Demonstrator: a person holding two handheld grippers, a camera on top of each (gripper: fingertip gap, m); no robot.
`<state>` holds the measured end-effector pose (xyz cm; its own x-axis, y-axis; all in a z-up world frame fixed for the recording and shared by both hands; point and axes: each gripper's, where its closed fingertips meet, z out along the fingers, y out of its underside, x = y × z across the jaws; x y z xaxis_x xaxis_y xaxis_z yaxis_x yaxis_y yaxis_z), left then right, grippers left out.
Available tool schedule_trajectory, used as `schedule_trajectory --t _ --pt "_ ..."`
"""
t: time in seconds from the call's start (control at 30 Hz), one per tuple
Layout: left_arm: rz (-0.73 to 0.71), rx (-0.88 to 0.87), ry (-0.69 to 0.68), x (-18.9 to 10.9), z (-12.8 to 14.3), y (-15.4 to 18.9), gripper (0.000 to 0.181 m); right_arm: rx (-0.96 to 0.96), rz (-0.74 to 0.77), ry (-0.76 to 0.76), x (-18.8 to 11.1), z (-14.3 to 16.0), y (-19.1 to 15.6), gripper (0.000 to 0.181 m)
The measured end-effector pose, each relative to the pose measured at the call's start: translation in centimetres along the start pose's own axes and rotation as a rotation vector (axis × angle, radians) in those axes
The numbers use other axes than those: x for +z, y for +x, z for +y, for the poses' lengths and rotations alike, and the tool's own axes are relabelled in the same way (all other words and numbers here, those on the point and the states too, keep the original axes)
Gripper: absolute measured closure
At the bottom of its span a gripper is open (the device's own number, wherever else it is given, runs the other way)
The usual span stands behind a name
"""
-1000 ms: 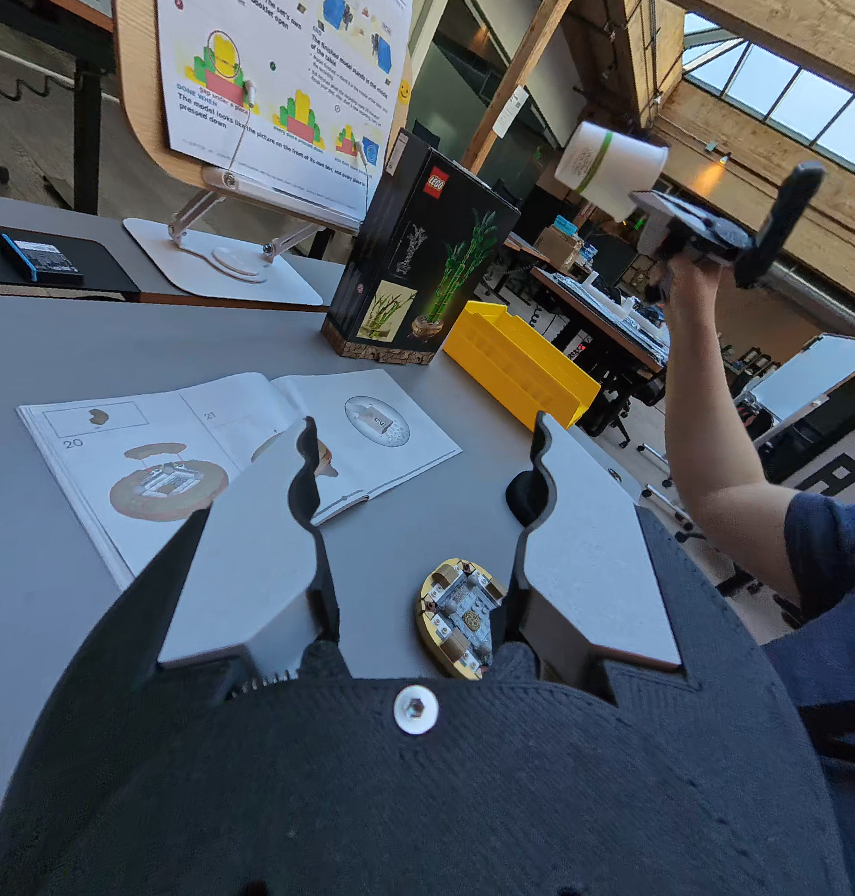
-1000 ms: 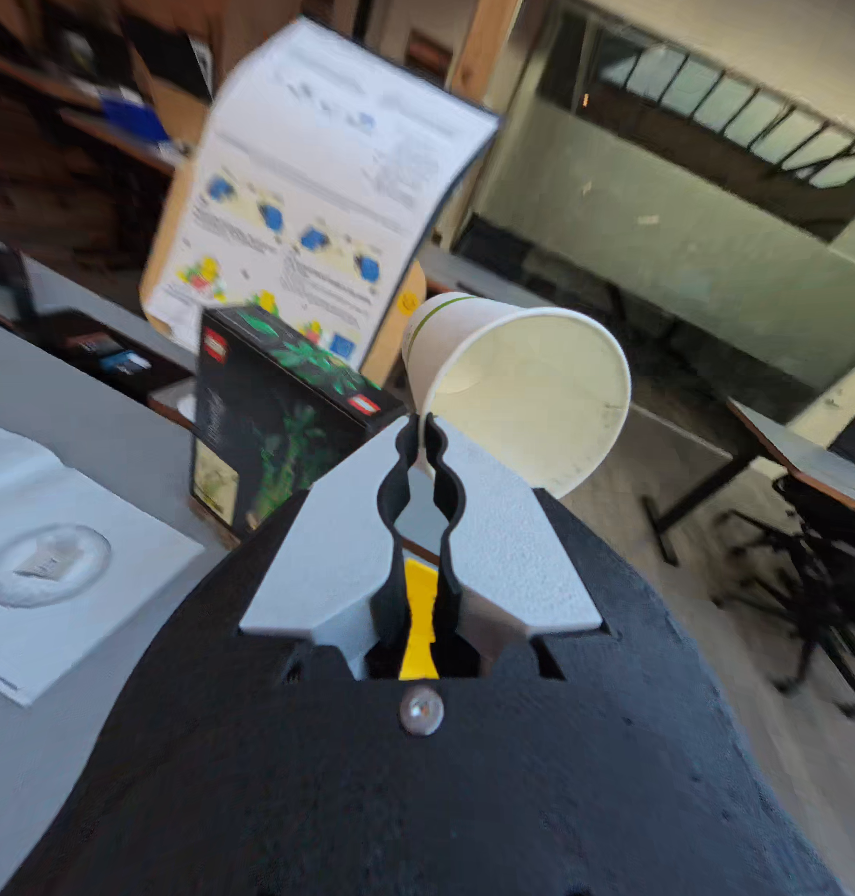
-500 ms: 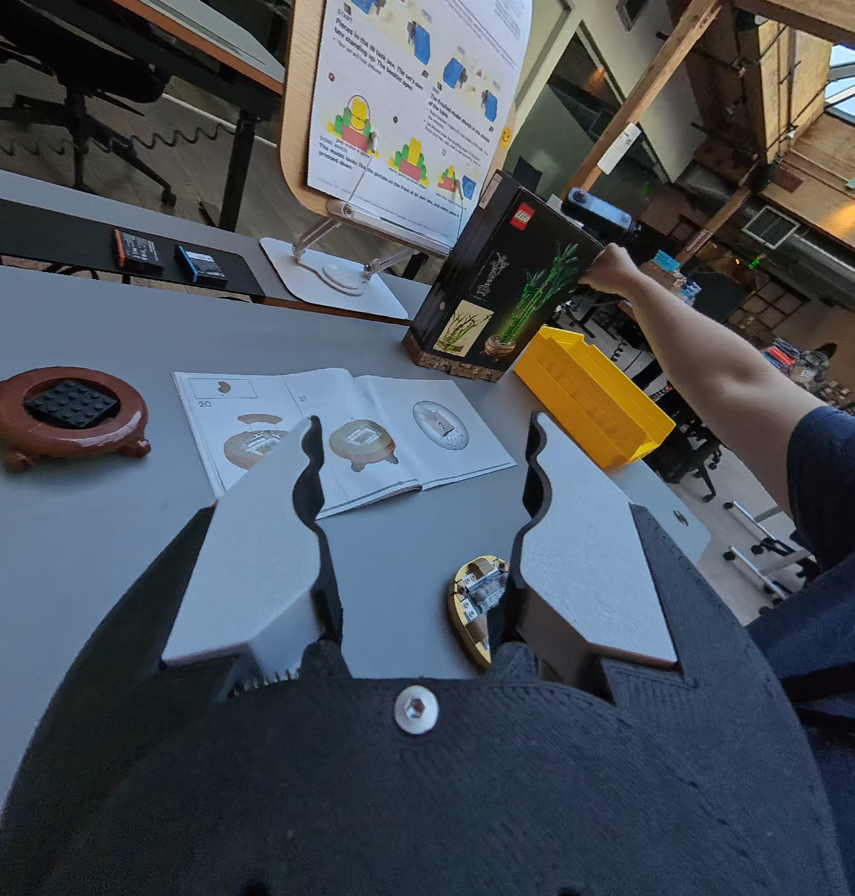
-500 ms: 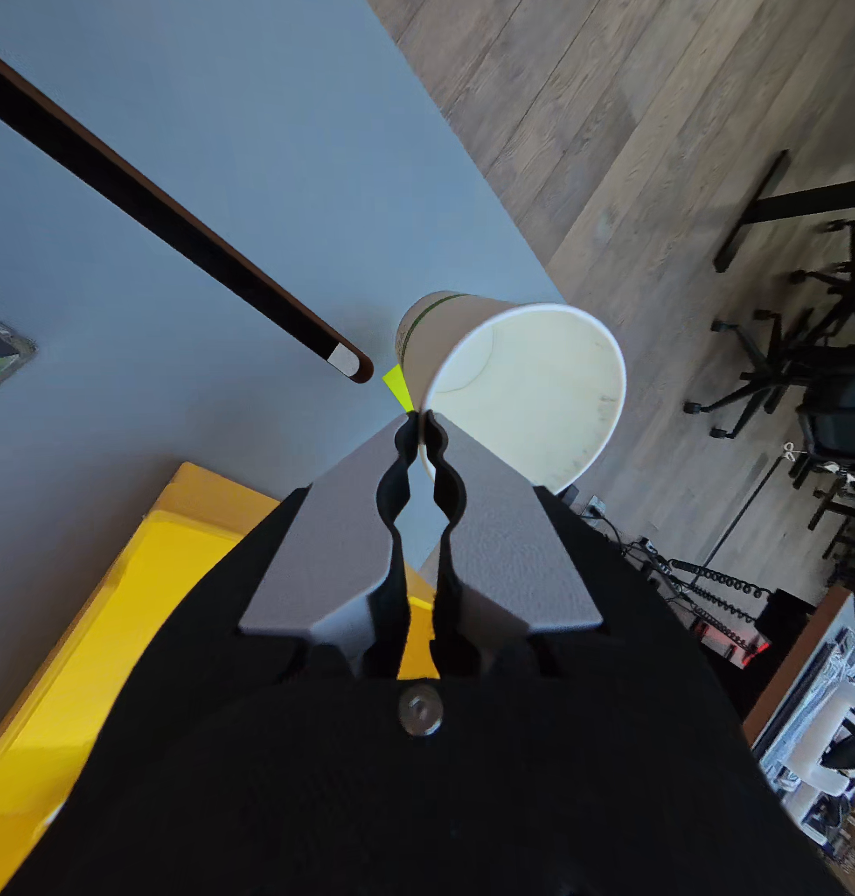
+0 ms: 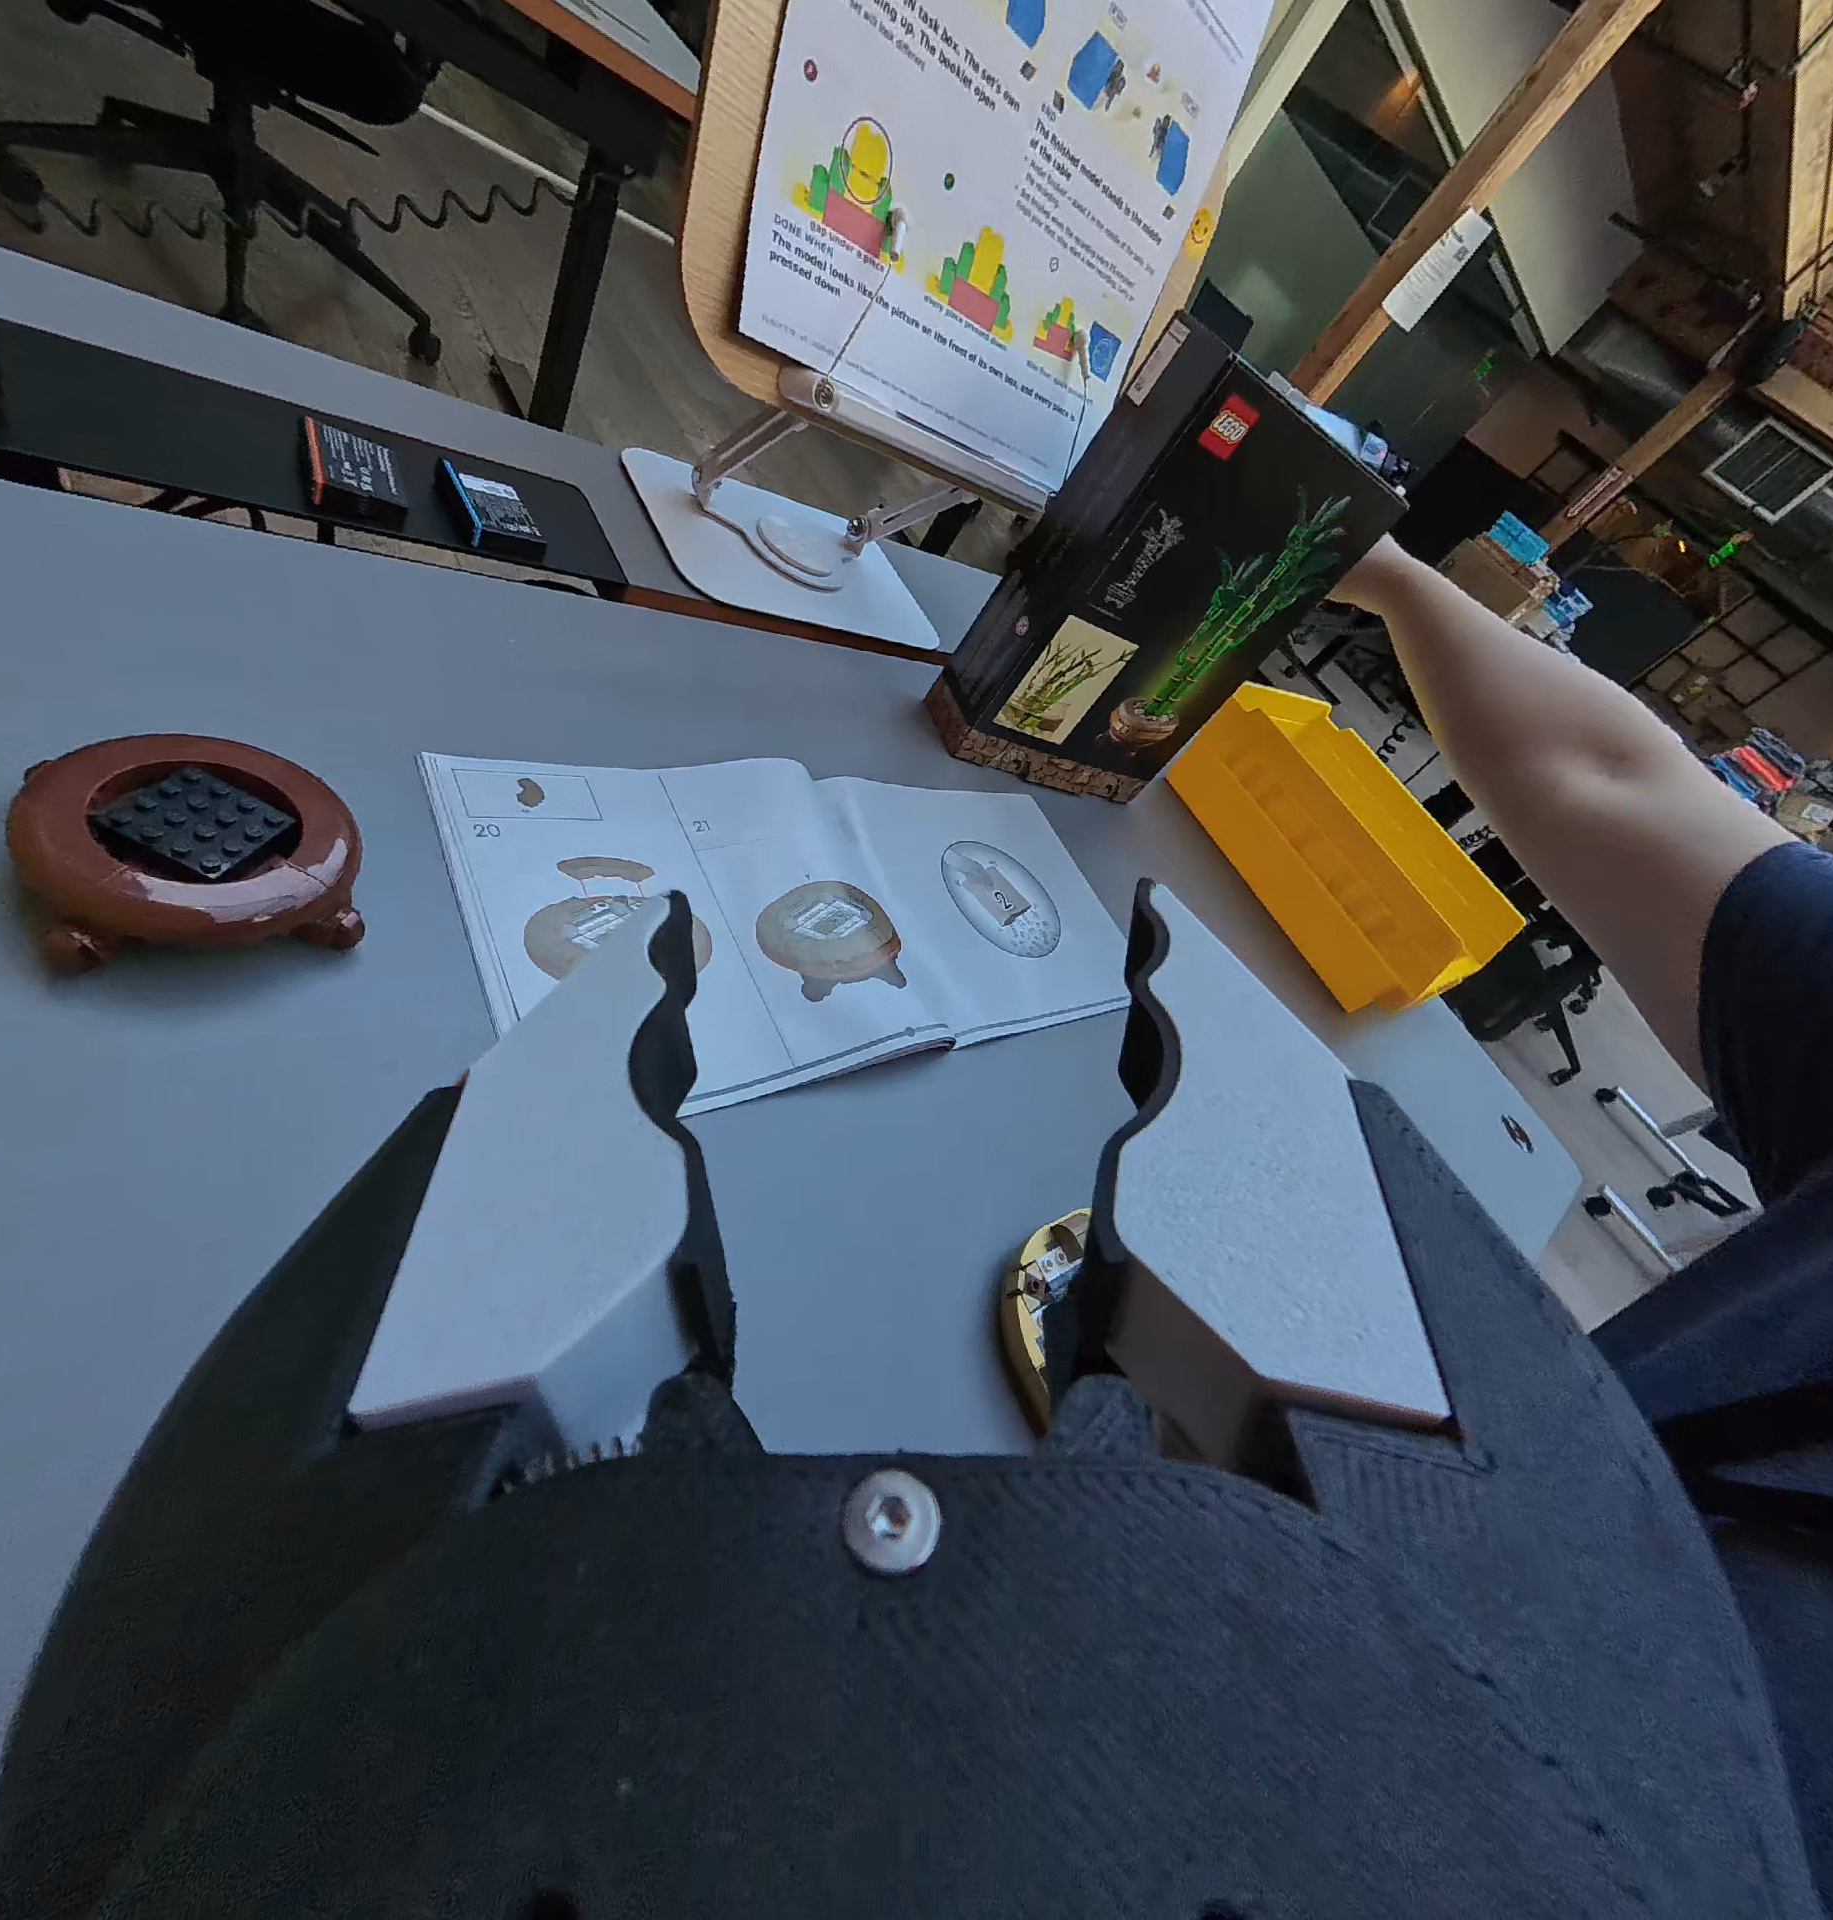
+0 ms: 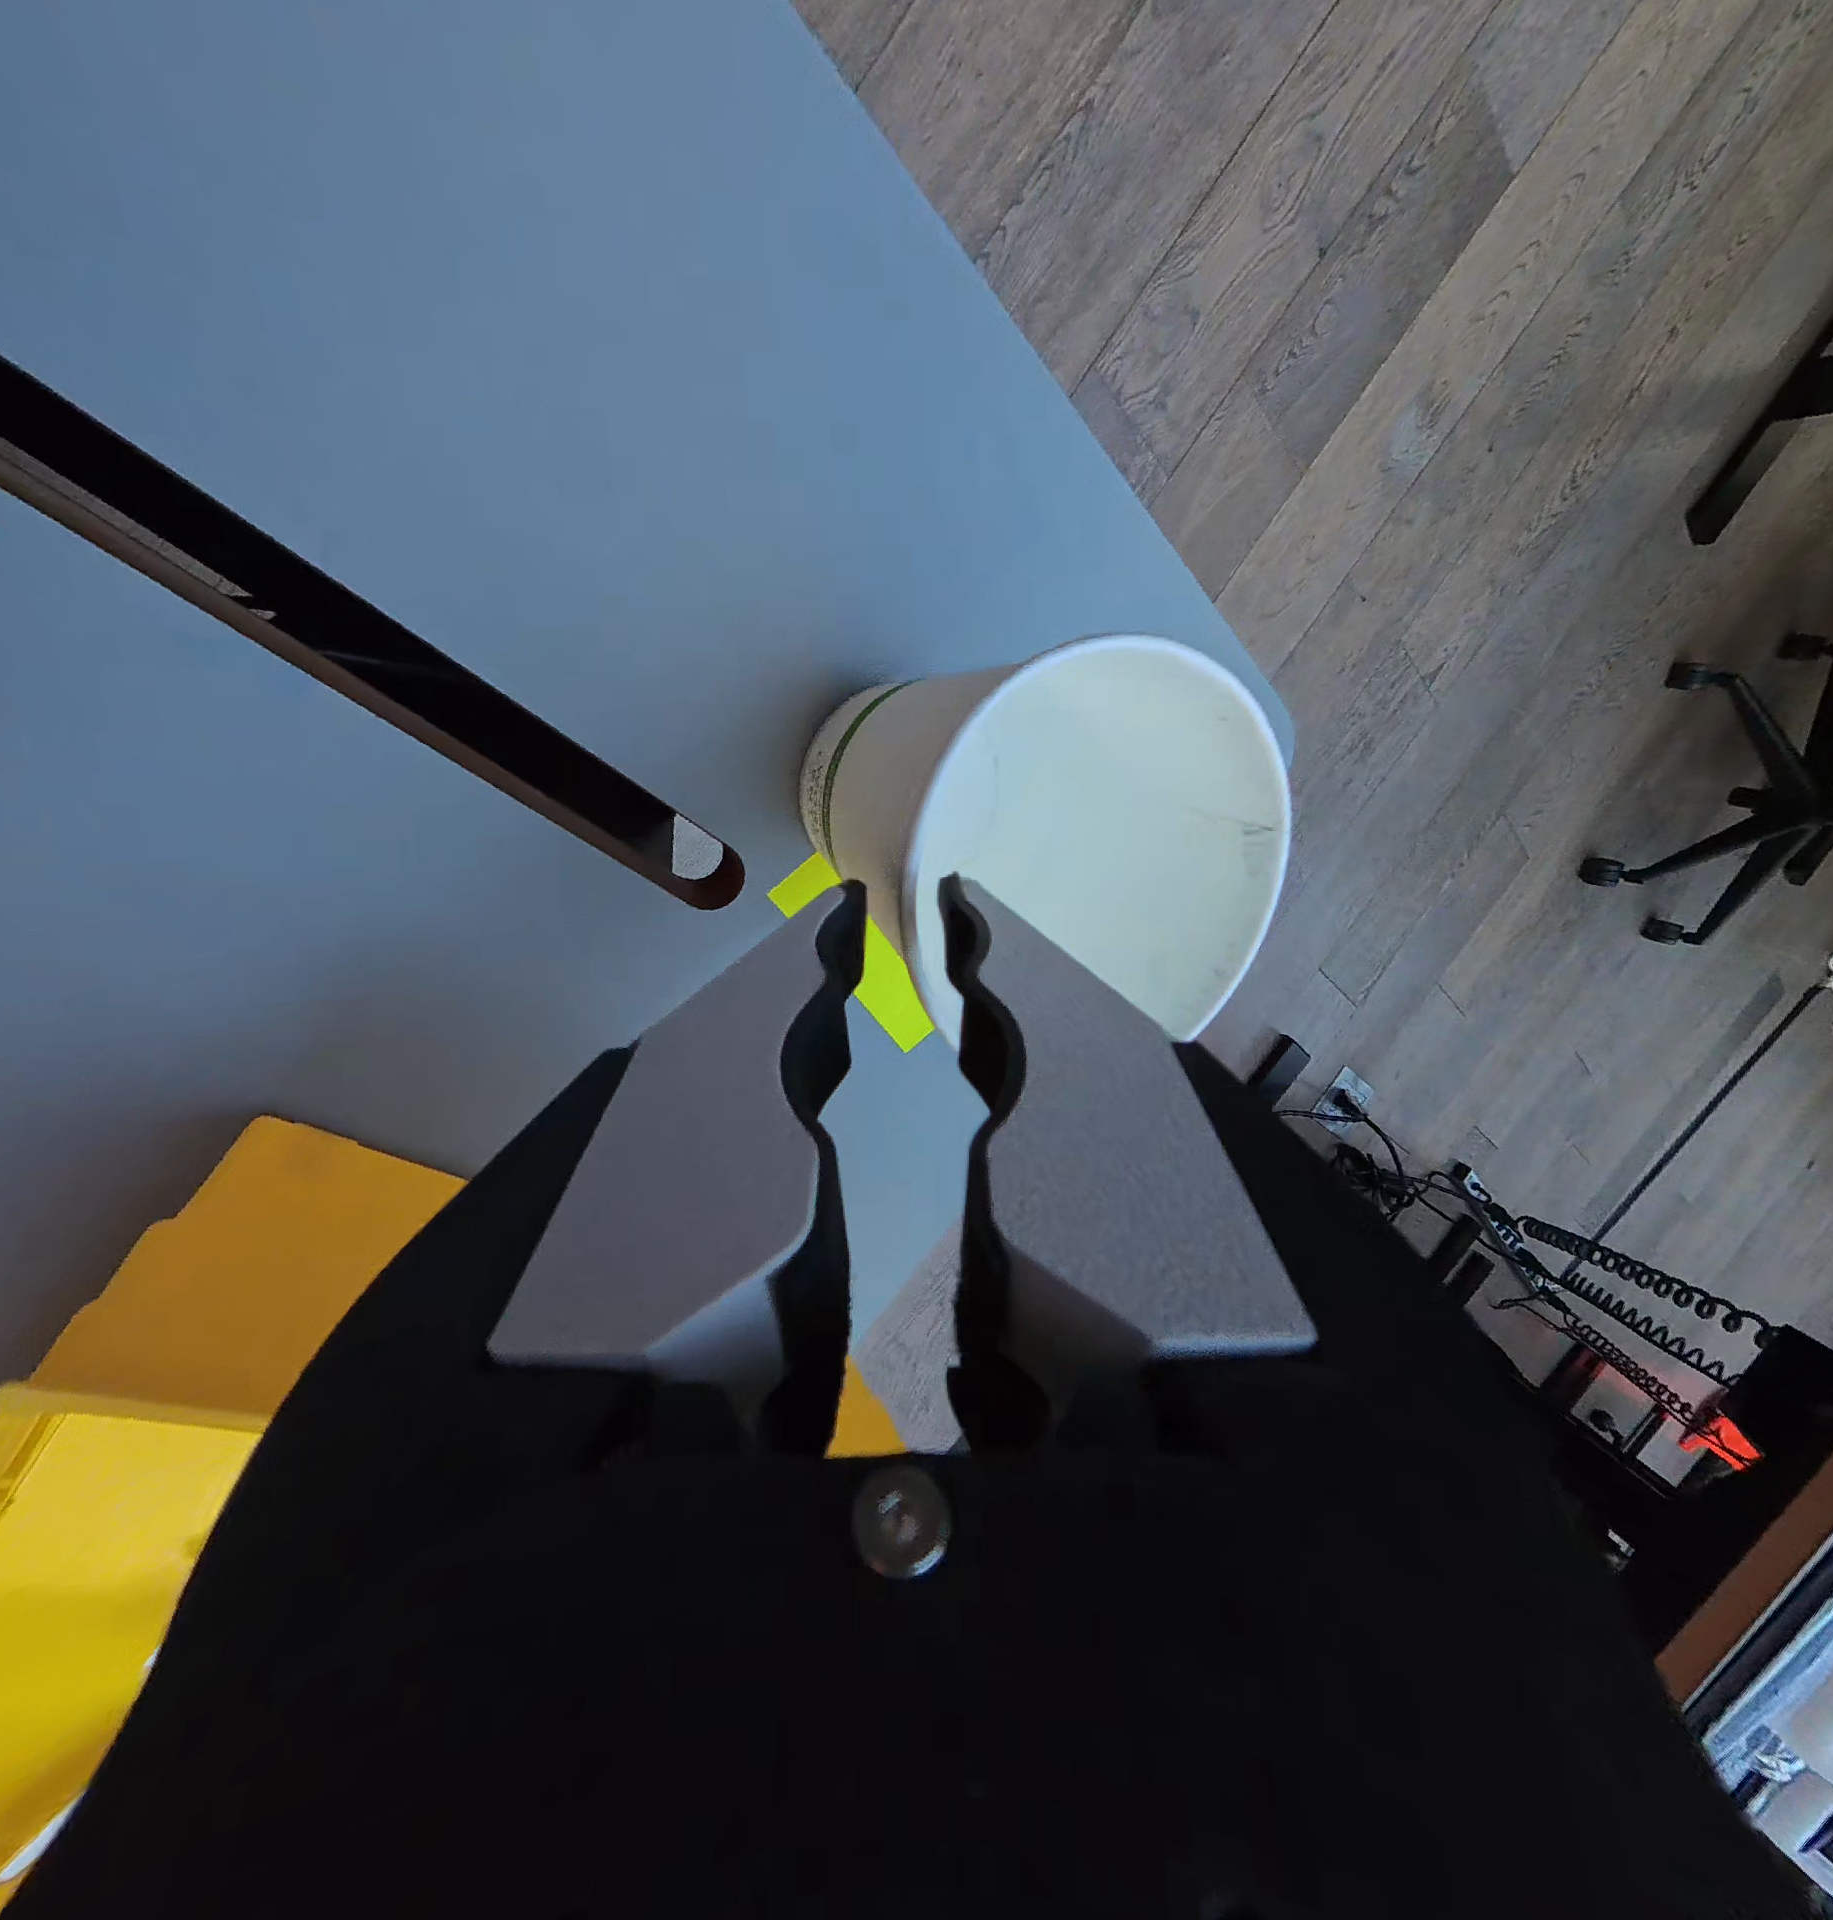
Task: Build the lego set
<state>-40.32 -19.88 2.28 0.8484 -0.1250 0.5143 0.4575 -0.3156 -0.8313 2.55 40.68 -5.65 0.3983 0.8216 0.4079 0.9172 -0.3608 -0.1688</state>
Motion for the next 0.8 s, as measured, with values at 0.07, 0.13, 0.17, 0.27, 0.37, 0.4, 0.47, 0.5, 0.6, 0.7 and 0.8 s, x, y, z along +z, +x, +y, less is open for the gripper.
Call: schedule_trajectory --t 0.07,0.13,0.17,0.27,0.37,0.4,0.47,0.5,0.6,0.7,0.8 --pt "-0.005 0.015 -0.008 0.3 0.1 -0.1 0.098 0.020 0.008 0.015 -0.4 -0.2 0.1 0.161" --pt "-0.002 0.023 -0.008 0.4 0.1 -0.1 0.098 0.029 0.019 0.065 -1.2 -0.6 0.1 0.155" --pt "0.005 0.022 -0.003 0.4 0.1 0.0 0.098 0.033 0.034 0.078 -1.8 -0.7 0.2 0.153" --pt "0.005 0.028 0.018 0.0 -0.5 -0.3 0.097 0.071 0.089 0.104 -4.3 -0.3 0.4 0.146" --pt "-0.109 0.136 0.035 -0.9 -1.6 -2.0 0.097 0.207 0.238 0.203 -9.0 0.4 0.3 0.140" --pt "-0.178 0.191 0.039 -1.3 -2.1 -2.9 0.097 0.267 0.315 0.247 -11.1 1.1 0.1 0.138" --pt "-0.361 0.337 0.034 -2.5 -3.0 -5.0 0.096 0.364 0.464 0.379 -16.1 2.8 -1.2 0.130" --pt "-0.447 0.416 0.020 -3.0 -3.4 -5.8 0.093 0.399 0.525 0.464 -18.7 3.6 -2.4 0.124" --pt "-0.603 0.540 -0.031 -3.6 -3.5 -6.9 0.086 0.457 0.596 0.728 -25.5 5.5 -8.1 0.114" --pt "-0.524 0.497 -0.064 -2.0 -1.4 -5.8 0.079 0.472 0.482 0.935 -29.0 5.4 -16.7 0.097" --pt "-0.443 0.388 -0.090 -0.1 2.2 -4.8 0.078 0.459 0.322 1.001 -28.9 4.2 -26.5 0.081"
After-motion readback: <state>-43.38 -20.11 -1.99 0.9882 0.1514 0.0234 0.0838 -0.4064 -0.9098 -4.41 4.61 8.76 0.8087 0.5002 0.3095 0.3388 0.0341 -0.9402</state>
